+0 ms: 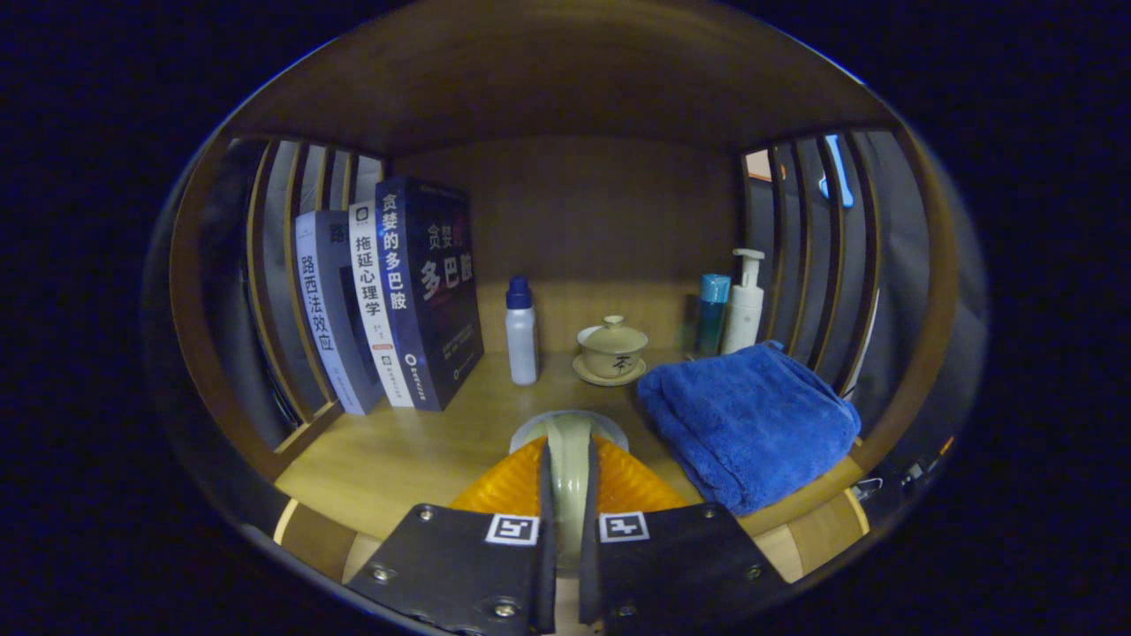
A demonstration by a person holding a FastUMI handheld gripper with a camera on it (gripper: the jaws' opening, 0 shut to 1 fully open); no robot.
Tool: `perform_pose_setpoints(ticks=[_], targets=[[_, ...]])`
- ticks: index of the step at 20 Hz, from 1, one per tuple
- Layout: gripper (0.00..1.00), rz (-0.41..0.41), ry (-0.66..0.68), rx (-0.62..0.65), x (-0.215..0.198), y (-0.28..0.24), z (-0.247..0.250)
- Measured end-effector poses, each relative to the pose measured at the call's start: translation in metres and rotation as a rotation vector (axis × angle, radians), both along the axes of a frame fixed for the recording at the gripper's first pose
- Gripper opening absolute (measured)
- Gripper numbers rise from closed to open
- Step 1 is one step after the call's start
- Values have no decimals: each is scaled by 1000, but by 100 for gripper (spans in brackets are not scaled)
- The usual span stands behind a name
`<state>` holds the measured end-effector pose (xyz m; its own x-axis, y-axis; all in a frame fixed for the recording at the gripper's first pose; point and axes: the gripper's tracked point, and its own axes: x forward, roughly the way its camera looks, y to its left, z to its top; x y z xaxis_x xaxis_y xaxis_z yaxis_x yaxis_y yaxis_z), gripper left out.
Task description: Pull open the drawer, take out the items inside it, and place them on the countertop above the cabinet.
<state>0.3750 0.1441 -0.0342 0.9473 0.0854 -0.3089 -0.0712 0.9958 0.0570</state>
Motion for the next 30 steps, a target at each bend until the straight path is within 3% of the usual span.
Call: perform_pose_setpoints(ticks=[10,16,18,20,22,28,30], targets=[[11,7,-28,80,42,6,-6],[14,22,-39,32,52,10,-19],[21,32,12,-22,38,9,-36],[31,56,-61,-51,41,15,-27],[31,55,-79,-66,37,14,-22],[79,0,-157,-36,38,6,7],[82,-16,-200,-22,26,0,27]])
